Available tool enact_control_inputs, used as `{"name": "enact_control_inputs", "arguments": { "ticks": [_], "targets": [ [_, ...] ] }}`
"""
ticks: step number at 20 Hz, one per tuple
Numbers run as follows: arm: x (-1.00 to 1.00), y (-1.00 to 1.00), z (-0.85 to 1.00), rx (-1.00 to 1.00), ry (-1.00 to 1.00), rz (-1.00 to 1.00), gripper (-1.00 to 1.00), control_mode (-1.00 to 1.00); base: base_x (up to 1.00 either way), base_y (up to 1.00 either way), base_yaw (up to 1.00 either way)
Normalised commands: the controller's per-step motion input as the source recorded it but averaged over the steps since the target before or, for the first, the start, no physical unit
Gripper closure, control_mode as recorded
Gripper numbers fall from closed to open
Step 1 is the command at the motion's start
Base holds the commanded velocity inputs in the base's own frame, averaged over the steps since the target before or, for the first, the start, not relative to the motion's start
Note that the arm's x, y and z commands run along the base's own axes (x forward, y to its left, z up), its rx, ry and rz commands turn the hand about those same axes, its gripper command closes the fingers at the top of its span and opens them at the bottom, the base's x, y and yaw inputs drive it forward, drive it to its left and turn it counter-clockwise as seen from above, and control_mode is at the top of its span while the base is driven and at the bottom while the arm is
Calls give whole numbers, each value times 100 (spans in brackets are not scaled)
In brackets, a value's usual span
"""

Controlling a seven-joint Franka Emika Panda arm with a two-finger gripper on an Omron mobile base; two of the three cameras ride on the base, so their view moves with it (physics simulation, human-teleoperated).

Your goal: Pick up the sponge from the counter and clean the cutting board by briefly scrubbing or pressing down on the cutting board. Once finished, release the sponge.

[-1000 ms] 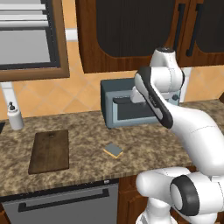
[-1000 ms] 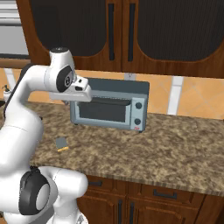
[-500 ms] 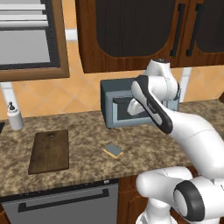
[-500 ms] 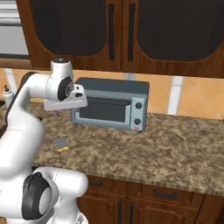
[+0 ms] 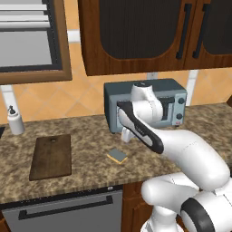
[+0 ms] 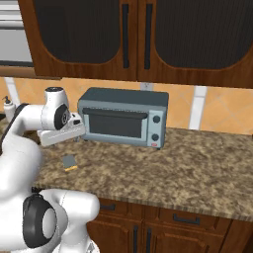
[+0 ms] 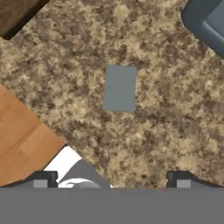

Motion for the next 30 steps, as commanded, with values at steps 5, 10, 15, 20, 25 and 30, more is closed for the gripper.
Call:
{"name": "enact_control_inputs", "arguments": {
  "ticks": [5,10,15,20,25,30],
  "targets": [
    [0,41,-64,-1,3,2,-100,-100,0,0,0],
    [6,17,-43,0,0,0,-100,-100,0,0,0],
    [39,0,-21,0,3,-4,-100,-100,0,0,0],
    [44,0,-14,0,4,-4,-100,-100,0,0,0],
    [16,12,-21,0,0,-6,-100,-100,0,0,0],
    [17,5,-22,0,1,-4,-100,-100,0,0,0]
  ]
}}
